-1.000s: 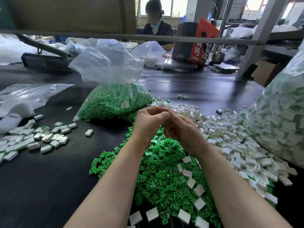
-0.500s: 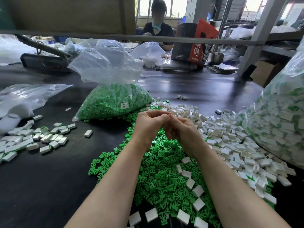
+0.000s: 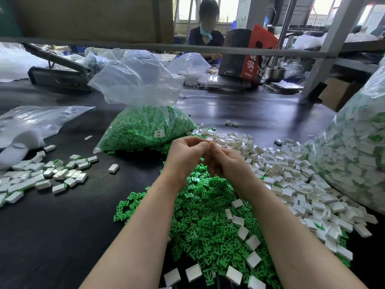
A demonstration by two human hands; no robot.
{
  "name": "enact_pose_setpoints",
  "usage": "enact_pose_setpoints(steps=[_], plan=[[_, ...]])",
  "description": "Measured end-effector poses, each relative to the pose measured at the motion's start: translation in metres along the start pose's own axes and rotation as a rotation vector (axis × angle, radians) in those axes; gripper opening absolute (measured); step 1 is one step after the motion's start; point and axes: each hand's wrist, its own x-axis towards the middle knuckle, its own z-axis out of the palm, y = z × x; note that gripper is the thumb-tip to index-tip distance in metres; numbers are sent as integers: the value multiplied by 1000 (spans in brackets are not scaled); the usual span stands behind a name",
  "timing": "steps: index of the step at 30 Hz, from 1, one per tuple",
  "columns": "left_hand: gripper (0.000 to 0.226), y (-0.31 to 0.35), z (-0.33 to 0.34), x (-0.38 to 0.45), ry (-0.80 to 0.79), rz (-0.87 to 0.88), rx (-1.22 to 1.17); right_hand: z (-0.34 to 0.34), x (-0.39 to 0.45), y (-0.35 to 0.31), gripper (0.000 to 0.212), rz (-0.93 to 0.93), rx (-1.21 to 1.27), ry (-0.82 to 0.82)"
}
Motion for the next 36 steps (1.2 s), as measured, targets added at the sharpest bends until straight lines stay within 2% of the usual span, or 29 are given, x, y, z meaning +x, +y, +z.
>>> enact_pose_setpoints(steps=[3,6,12,15,18,22,27,31,36], plan=[[7,-3,-20,8,36,-3,143,-2,0,-4,39,19,-154,21],[3,-13,-59,15,181,-37,331,-8,-2,-6,28,30,-244,78],[12,-28,-126,9,514,-132,819,-26,-2,-8,22,78,-276,230],[18,-28,-138,6,679,-223,950,-32,-2,-6,18,81,-339,277],[28,-27,-145,5,746,-303,1022,-38,-2,-2,10,64,-511,314],[28,-22,-139,5,706,-299,1045,-42,-3,1,7,93,-877,318],[15,-7,-105,9,514,-101,982,-41,-5,3,31,210,-1285,383],[10,0,-70,10,340,-46,915,-40,-5,4,40,353,-1369,341],[10,-3,-42,8,166,41,900,-41,-4,7,28,302,-1361,355]])
